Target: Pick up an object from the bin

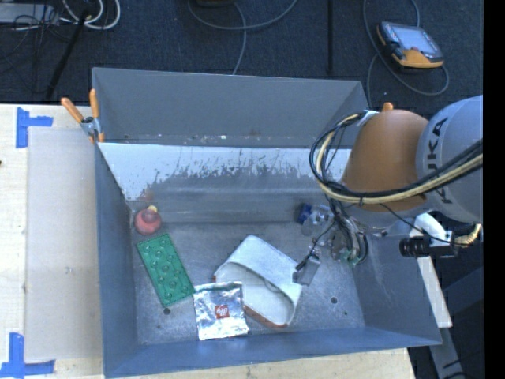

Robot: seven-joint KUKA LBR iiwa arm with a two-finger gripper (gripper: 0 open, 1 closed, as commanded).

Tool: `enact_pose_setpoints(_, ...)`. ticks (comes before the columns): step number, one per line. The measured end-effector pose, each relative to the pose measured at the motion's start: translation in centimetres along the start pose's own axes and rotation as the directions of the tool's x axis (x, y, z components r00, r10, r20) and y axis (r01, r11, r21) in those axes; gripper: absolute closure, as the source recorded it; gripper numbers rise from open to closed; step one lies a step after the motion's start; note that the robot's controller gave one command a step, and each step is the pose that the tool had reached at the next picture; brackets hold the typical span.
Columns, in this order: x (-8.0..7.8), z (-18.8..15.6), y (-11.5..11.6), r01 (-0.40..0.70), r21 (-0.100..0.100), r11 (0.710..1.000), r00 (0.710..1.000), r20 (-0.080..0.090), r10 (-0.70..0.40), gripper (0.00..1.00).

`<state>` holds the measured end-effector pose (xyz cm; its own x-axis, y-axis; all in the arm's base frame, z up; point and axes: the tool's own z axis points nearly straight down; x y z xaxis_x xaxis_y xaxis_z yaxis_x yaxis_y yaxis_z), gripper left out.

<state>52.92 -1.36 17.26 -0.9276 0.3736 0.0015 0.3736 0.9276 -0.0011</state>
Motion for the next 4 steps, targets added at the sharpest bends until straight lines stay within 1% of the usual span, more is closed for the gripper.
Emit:
enact_pose_setpoints(1, 0.1, 9.7, 4.6, 0.468, 0.000, 0.884, 0.884, 0.004, -0.468, 0.00)
enact_pose_setpoints(2, 0.4, 9.7, 4.9, 0.469, -0.006, 0.883, 0.883, -0.005, -0.469, 1.00)
enact_pose_setpoints(3, 1.4, 9.6, 4.9, 0.500, 0.005, 0.866, 0.865, 0.023, -0.500, 1.00)
enact_pose_setpoints(4, 2.4, -10.2, 4.4, 0.490, 0.001, 0.872, 0.871, 0.011, -0.490, 1.00)
